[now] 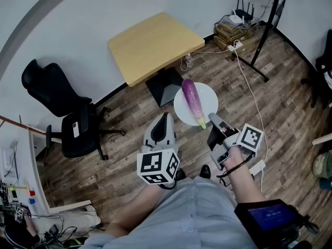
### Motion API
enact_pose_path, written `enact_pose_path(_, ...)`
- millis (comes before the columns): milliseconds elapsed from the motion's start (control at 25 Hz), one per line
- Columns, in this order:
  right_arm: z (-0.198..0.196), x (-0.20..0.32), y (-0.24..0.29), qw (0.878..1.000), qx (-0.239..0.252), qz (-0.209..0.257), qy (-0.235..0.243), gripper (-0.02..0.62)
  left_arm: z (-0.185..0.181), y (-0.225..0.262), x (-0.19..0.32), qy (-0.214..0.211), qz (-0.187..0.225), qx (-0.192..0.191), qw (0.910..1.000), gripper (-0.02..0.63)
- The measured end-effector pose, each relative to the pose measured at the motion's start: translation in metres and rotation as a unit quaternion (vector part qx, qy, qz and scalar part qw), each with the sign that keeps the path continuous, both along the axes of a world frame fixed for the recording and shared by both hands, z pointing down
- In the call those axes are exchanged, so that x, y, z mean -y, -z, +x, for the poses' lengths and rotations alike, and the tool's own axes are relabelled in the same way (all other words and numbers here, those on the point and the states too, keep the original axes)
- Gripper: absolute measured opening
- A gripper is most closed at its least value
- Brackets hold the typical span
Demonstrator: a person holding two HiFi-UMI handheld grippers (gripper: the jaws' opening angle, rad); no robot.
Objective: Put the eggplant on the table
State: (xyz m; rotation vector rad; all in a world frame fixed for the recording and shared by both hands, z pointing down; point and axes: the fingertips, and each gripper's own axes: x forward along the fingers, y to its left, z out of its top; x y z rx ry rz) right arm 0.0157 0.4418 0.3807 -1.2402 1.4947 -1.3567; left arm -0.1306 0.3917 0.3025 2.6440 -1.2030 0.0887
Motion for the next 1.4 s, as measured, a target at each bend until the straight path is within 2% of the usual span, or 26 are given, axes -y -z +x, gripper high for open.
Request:
enact_pose_path(520,0.008,0.001,-0.003,1.0,0.0,0.002,0.005,0.008,0.008,-0.004,-0.001,0.004,0.001,0.004,1.0,0.006)
enact_pose_path(720,0.0,0.004,-0.009,1.0,0.004,0.007,0.007,0.006,-0.001,-0.011,-0.001,0.007,0.003,0.004,1.0,0.006)
enact_pose_path(1080,0.074,0.014,-0.005,0.999,0.007,0.007,0.031,0.006,0.068,-0.012,-0.002,0.031,-0.002,0.012,0.9994,0.006)
enact_pose_path(1400,0.085,0.046,-0.012,1.0,0.0,-0.001,0.028,0.006,0.068,-0.022,0.027,0.037,-0.012,0.012,0.9992,0.006)
